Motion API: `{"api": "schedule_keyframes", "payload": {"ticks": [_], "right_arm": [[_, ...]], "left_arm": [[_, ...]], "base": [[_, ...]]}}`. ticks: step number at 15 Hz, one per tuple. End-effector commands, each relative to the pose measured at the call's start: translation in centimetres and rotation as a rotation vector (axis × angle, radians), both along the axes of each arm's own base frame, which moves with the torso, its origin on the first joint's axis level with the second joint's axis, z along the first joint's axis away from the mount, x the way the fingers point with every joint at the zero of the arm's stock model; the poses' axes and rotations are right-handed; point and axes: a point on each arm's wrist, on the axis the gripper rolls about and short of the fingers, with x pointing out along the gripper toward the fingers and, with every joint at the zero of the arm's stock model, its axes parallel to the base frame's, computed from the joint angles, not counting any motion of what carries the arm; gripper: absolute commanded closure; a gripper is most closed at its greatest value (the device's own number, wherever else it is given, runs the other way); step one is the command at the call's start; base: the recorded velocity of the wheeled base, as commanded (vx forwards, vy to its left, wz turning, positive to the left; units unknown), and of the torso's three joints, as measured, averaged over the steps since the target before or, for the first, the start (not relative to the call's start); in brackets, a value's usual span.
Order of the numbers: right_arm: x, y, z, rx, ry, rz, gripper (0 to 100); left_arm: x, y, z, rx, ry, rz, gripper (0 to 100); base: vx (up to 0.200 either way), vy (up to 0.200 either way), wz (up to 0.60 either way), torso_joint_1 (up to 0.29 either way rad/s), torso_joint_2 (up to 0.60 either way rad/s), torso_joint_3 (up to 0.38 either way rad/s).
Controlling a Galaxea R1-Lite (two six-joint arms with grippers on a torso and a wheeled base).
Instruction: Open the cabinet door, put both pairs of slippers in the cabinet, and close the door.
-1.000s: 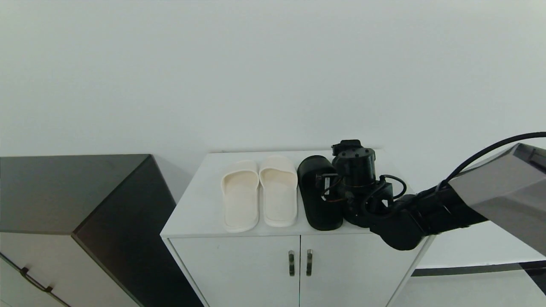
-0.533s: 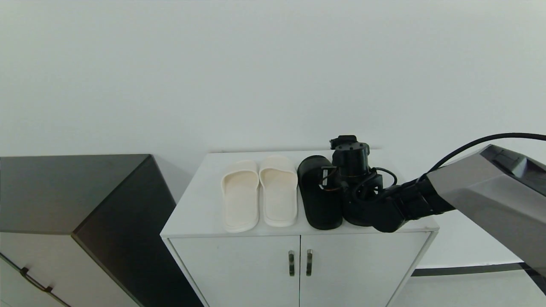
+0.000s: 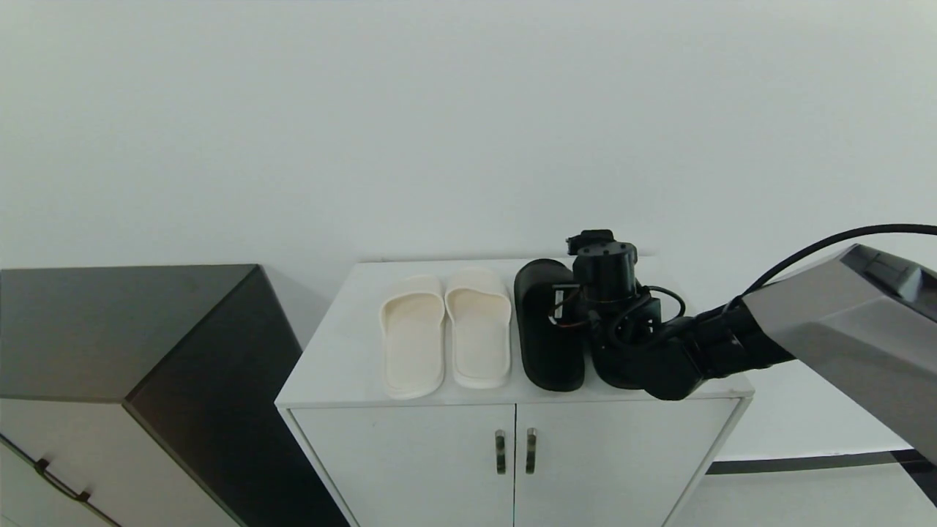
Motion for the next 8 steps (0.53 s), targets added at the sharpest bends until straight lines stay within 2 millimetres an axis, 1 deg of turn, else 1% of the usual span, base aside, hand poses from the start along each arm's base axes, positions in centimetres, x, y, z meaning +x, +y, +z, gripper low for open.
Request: {"api": "schedule_keyframes", "payload": {"ticks": [1,2,3,4,5,6,7,8], "right_arm": [[-1.4,-0.4,2.1,0.012,-0.027,0.012,100],[-4.3,-1.0,3.5,-0.006,-0.027,0.047,100],[-6.3,-1.2,4.2,-0.008,-0.023,0.081,100],[-8.6,-1.2,4.9,-0.005,-0.022,0.128,100],[-10.3,-1.2,5.2,-0.003,-0.019,0.173,100],[-13.5,-2.0,6.2,0.012,-0.017,0.281,100],[-14.6,-2.4,6.5,0.014,-0.017,0.315,100],[-17.8,-4.1,6.9,0.026,-0.008,0.432,100]], "left_arm": [[0.0,0.0,0.0,0.0,0.001,0.0,100],[0.0,0.0,0.0,-0.002,0.001,-0.002,100],[0.0,0.0,0.0,-0.002,0.0,-0.002,100],[0.0,0.0,0.0,-0.002,0.001,-0.002,100],[0.0,0.0,0.0,-0.002,0.001,-0.002,100],[0.0,0.0,0.0,-0.002,0.001,0.0,100],[0.0,0.0,0.0,-0.002,0.001,-0.002,100],[0.0,0.0,0.0,-0.002,0.0,-0.002,100]], "base": [[0.0,0.0,0.0,0.0,0.0,0.0],[0.0,0.0,0.0,0.0,0.0,0.0],[0.0,0.0,0.0,0.0,0.0,0.0],[0.0,0.0,0.0,0.0,0.0,0.0],[0.0,0.0,0.0,0.0,0.0,0.0],[0.0,0.0,0.0,0.0,0.0,0.0],[0.0,0.0,0.0,0.0,0.0,0.0],[0.0,0.0,0.0,0.0,0.0,0.0]]}}
